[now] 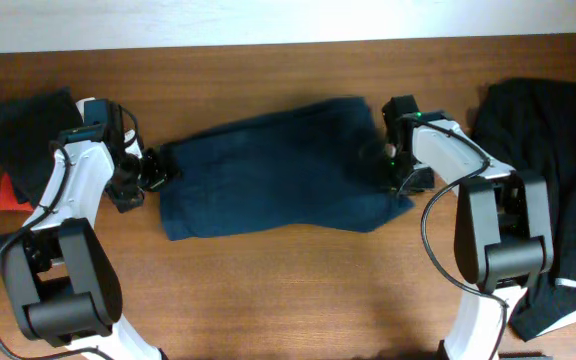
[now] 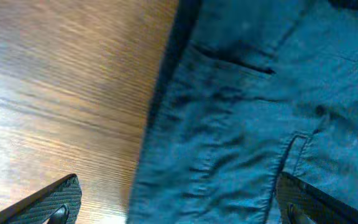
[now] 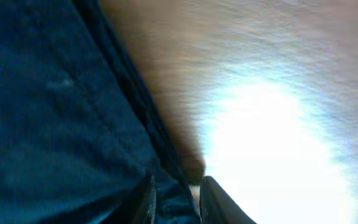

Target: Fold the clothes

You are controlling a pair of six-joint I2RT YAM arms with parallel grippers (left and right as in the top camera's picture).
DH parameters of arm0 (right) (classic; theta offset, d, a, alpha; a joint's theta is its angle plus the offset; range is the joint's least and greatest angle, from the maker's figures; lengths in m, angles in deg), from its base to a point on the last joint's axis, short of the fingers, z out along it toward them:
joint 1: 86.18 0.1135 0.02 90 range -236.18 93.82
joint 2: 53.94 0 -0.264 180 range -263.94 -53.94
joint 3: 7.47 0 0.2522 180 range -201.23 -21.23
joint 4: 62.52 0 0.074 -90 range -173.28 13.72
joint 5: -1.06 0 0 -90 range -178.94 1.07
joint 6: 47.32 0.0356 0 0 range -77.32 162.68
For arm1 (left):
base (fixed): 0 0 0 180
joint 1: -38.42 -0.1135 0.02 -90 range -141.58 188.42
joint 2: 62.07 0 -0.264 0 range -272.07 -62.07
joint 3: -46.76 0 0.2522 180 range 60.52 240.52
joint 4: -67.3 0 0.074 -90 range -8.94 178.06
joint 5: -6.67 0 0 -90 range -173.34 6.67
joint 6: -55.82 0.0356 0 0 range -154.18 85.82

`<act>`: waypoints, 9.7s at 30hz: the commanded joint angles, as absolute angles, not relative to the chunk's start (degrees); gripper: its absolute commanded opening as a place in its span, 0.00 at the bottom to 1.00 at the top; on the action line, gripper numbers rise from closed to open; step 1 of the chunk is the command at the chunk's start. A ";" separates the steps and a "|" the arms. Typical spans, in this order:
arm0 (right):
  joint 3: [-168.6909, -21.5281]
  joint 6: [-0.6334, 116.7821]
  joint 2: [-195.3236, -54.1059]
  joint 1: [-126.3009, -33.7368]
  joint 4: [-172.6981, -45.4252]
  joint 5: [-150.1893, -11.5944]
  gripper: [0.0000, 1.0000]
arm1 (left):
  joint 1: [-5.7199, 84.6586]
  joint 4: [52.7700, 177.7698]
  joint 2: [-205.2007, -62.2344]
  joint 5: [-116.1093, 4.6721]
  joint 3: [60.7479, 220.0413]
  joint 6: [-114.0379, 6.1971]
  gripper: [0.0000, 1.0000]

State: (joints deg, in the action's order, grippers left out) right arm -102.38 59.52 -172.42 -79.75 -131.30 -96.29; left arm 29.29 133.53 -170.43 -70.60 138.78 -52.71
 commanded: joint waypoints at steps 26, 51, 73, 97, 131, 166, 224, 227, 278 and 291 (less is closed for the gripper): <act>-110.25 50.71 -173.95 -56.10 -123.59 -63.20 0.22 | 34.41 173.62 -182.58 -60.16 180.68 -30.94 0.00; -99.36 53.68 -171.48 -72.97 -135.76 -86.91 0.32 | 54.82 168.02 -183.04 -62.71 186.58 -35.16 0.00; -126.14 39.52 -163.13 -80.10 -153.81 -57.17 0.41 | 56.88 131.45 -191.63 -68.53 182.49 -39.72 0.73; -116.56 50.47 -176.11 -80.20 -144.15 -86.63 0.32 | 58.01 167.28 -200.74 -70.76 183.43 -39.72 0.66; -116.50 46.56 -174.19 -77.95 -143.67 -89.43 0.37 | 58.19 152.72 -207.93 -54.12 188.81 -34.57 0.99; -124.54 46.53 -163.04 -93.01 -157.03 -89.41 0.36 | 8.81 153.14 -187.74 -91.89 201.83 -32.01 0.09; -70.92 50.47 -101.54 -87.26 -134.62 -82.39 0.99 | 37.51 130.38 -97.36 -77.12 105.05 -37.41 0.99; -67.89 45.55 -90.59 -87.16 -127.06 -84.62 0.99 | 37.54 130.38 -97.36 -77.12 105.05 -37.41 0.99; -21.55 47.60 -54.30 -84.64 -80.48 -85.78 0.99 | 41.05 85.31 -62.34 -84.02 61.01 -35.88 0.99; -21.55 47.60 -54.30 -84.64 -80.48 -85.78 0.99 | 41.05 85.80 -62.37 -84.00 61.03 -35.88 0.99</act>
